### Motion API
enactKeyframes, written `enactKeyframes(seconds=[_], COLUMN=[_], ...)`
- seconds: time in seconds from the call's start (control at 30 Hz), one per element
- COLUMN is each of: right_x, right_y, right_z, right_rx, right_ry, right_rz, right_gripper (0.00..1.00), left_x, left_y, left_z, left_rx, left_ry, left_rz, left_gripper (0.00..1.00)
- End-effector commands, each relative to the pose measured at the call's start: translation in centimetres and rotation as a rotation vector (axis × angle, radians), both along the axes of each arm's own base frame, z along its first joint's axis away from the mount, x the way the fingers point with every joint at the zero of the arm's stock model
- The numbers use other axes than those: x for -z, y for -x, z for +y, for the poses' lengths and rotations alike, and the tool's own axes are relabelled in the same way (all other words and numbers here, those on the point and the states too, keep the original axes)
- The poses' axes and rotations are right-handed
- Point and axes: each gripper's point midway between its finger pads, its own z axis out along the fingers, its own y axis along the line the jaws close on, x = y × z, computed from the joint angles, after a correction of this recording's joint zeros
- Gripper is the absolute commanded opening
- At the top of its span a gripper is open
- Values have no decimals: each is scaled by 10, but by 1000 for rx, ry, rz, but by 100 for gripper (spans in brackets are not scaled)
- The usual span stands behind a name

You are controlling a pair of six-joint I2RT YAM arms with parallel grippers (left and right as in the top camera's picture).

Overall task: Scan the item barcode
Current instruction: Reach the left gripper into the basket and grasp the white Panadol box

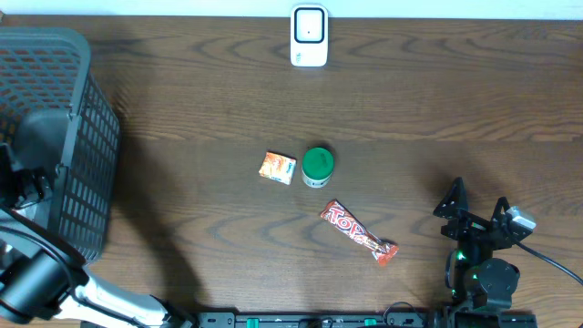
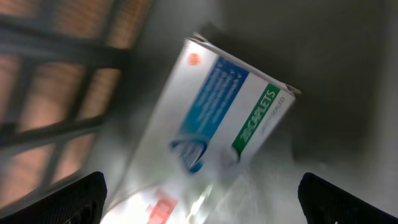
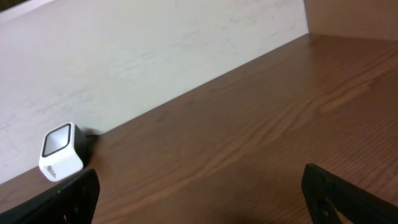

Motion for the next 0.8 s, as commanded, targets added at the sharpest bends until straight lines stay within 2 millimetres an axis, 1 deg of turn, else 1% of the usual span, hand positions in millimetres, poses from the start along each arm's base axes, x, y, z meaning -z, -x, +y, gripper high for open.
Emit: enactKeyframes(seconds=[0.0, 0.13, 0.23, 0.33, 0.37, 0.4, 0.47, 0.57, 0.67, 0.77], right_x=[0, 0, 0, 0, 0, 0, 0, 0, 0, 0], right_y=[0, 0, 0, 0, 0, 0, 0, 0, 0, 0], right_z=[0, 0, 0, 0, 0, 0, 0, 0, 0, 0], right_rx=[2, 2, 2, 2, 2, 2, 2, 2, 2, 2], right_ry=[-8, -8, -8, -8, -8, -8, -8, -8, -8, -8], right_rz=[-5, -5, -5, -5, -5, -5, -5, -5, -5, -5], right_gripper=[99, 99, 99, 99, 99, 99, 99, 99, 99, 99], left_x=[29, 48, 56, 57, 57, 57, 57, 58, 58, 58], left_y=[1, 3, 2, 2, 2, 2, 2, 3, 4, 2], left_z=[-7, -8, -7, -7, -7, -7, -8, -10, -11, -12], left_rx=[50, 51, 51, 51, 51, 51, 51, 38, -1, -62], left_ry=[57, 83, 90, 91, 91, 91, 94, 103, 115, 133], left_rz=[37, 58, 61, 62, 61, 62, 64, 66, 62, 41], left_gripper=[98, 98, 98, 98, 93, 82, 73, 65, 51, 50])
